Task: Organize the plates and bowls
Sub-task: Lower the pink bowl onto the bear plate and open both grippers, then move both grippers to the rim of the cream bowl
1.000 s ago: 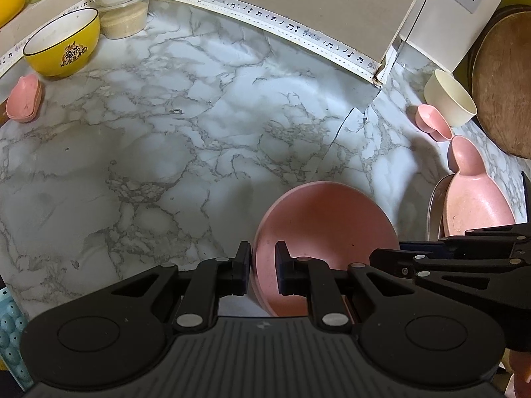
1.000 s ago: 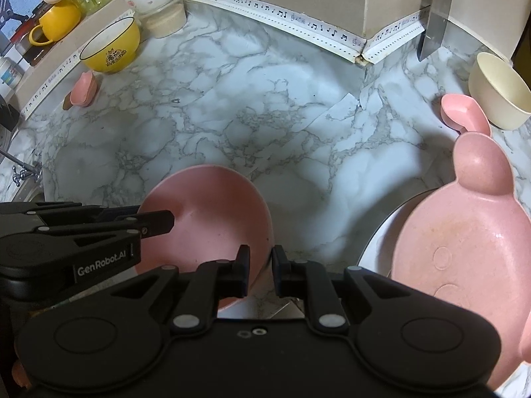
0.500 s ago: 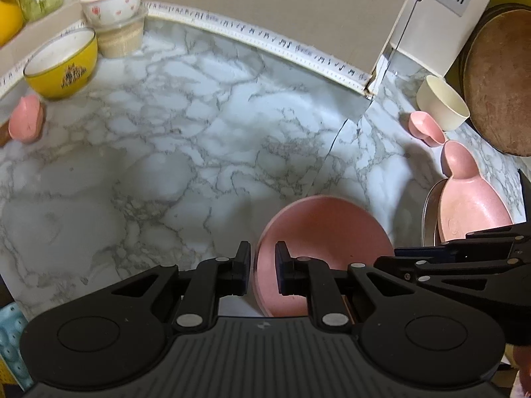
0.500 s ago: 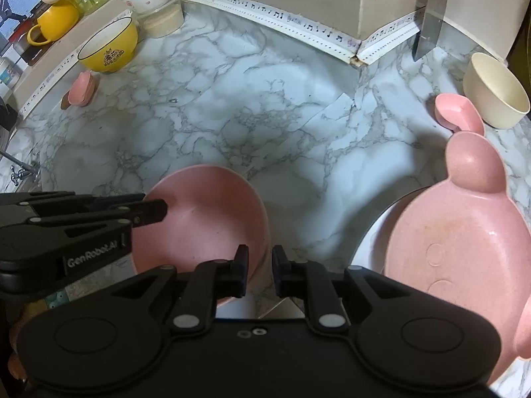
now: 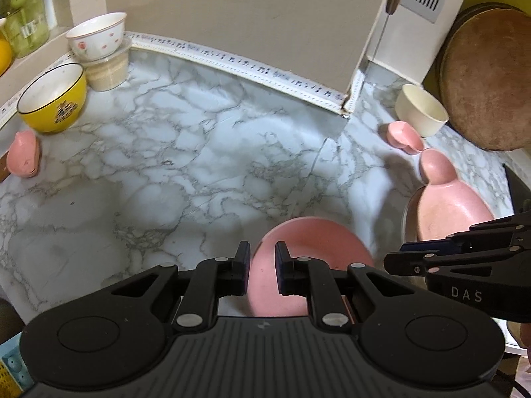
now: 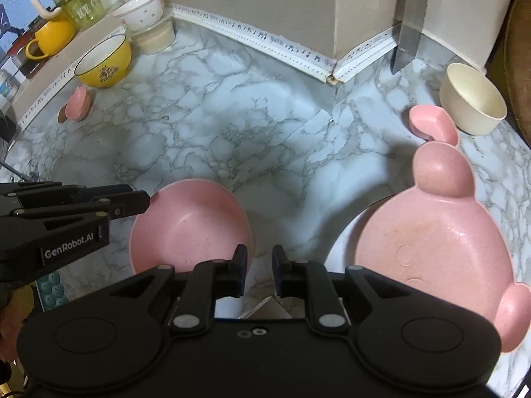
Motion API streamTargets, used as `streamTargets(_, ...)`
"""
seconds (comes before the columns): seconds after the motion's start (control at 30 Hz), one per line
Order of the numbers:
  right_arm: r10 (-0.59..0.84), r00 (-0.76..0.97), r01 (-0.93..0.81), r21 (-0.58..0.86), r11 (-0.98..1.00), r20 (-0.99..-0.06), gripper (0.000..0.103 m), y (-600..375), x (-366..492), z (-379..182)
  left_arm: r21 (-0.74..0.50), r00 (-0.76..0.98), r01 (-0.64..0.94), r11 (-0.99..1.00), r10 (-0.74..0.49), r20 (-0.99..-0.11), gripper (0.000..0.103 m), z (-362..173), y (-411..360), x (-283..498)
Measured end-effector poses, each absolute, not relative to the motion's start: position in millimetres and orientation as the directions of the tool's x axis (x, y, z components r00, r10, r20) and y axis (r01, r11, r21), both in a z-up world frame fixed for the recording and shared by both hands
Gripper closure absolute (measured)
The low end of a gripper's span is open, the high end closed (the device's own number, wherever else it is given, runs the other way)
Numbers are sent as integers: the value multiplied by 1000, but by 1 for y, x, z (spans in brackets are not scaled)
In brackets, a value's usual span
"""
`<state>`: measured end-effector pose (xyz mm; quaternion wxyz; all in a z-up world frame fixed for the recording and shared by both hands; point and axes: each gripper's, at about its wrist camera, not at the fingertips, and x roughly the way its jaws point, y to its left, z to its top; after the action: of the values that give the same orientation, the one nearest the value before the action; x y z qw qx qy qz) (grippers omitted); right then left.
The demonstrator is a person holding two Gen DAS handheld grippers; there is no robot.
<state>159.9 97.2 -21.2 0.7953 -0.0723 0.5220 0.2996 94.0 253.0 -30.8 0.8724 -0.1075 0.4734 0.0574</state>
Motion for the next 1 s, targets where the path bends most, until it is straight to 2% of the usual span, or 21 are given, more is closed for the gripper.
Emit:
streamTargets(0.33,423,353,-537,190,822,-834,88,69,166,3,-166,578,-120,979,-67,-813,87,-13,238,107)
streamTargets(0.53,443,378,-549,188,814,-813,88,52,184,11,-161,600,-126,979,-54,-798,86,-4,226,119)
streamTargets(0.6,457,375,-560,196,805,-807,88,45,191,13,-166,611,-129,978,-54,-790,81,1,221,123)
streamTargets(0.7,489,378,-568,220,793,-786,87,34,199,15,-154,630,-120,981,-45,-775,68,7,211,131)
streamTargets(0.77,496,380,-565,229,793,-781,87,27,206,16,-148,643,-122,981,-35,-765,43,11,205,137)
streamTargets(0.8,499,382,-563,232,793,-778,87,23,209,16,-144,648,-127,981,-28,-761,38,12,202,139)
streamTargets(0.83,499,385,-560,233,795,-776,87,19,212,16,-140,654,-129,982,-22,-756,34,14,199,142)
streamTargets(1.0,478,416,-535,217,817,-773,87,0,231,16,-123,665,-112,986,-18,-746,33,18,181,161)
